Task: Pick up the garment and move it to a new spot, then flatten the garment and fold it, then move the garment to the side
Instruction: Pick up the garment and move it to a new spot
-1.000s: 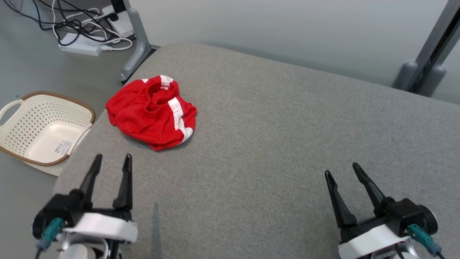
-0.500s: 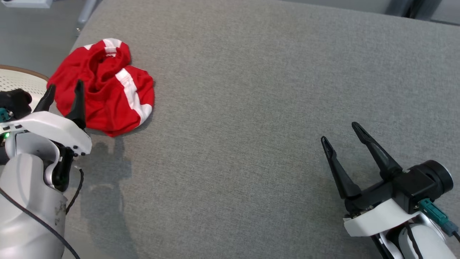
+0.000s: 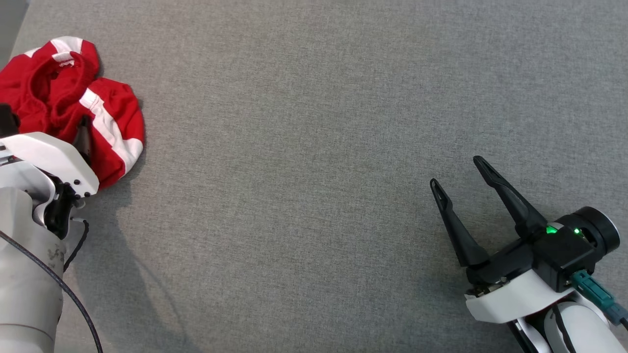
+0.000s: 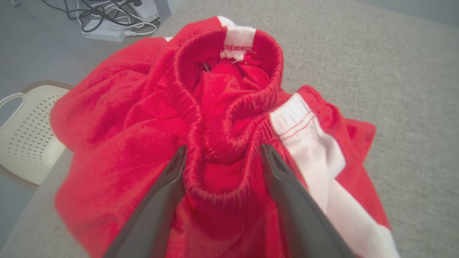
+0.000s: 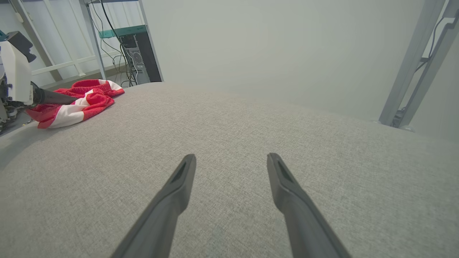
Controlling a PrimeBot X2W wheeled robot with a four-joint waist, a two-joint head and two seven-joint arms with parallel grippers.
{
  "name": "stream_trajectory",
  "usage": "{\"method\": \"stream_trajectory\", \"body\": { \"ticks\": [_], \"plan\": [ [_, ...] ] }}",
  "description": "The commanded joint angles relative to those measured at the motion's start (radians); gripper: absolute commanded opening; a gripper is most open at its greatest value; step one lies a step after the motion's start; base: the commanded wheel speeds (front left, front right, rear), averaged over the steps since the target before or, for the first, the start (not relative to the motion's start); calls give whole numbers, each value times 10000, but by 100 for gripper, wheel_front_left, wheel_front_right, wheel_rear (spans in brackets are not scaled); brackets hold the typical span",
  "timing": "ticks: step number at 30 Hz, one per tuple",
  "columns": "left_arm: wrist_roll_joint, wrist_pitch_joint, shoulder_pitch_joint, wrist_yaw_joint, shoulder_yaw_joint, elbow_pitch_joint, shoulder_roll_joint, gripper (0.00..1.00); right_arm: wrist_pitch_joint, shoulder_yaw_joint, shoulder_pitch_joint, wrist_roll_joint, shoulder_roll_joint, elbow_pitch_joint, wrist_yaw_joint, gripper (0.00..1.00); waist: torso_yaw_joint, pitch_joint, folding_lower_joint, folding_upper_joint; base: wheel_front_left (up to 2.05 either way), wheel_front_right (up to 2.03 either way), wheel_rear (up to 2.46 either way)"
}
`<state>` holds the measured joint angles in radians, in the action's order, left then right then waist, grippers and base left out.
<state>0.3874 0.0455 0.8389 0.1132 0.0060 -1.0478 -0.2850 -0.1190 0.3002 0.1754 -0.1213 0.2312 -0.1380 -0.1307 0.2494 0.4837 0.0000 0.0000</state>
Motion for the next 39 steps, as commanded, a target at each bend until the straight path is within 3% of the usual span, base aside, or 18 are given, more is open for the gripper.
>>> {"method": "stream_trajectory", "body": {
  "ticks": [1, 5, 6, 7, 16, 29, 36, 39],
  "plan": [
    [54, -32, 311, -101, 7, -318, -70, 100, 33, 10, 123, 27, 87, -49, -2, 100, -112, 139, 0, 0, 0, 0, 0],
    [122, 66, 646, -209, 10, -1052, -87, 100, 13, 54, 192, 33, 102, -83, -2, 100, -189, 231, 0, 0, 0, 0, 0],
    [109, 152, 713, -183, -16, -1233, -72, 44, 14, 57, 213, 40, 99, -81, -2, 100, -204, 244, 0, 0, 0, 0, 0],
    [136, 241, 745, -138, -51, -1377, -57, 0, 14, 69, 227, 46, 95, -80, -2, 100, -218, 255, 0, 0, 0, 0, 0],
    [246, -42, 882, 73, -264, -1873, -78, 0, -68, 93, 241, 25, 25, 89, -2, 100, -195, 154, 0, 0, 0, 0, 0],
    [152, -2245, 780, 176, -744, -1241, -236, 0, -638, 115, 433, -209, -266, 825, -2, 100, -317, -929, 0, 0, 0, 0, 0],
    [484, -2735, 193, 190, -1687, 206, 80, 0, -1027, -314, 418, -291, -459, 1453, 0, 100, -554, -2063, 0, 0, 0, 0, 0],
    [818, -2674, -422, 169, -2484, 1567, 191, 0, -1203, -864, 356, -360, -566, 1681, -2, 100, -737, -2579, 0, 0, 0, 0, 0]
  ]
}}
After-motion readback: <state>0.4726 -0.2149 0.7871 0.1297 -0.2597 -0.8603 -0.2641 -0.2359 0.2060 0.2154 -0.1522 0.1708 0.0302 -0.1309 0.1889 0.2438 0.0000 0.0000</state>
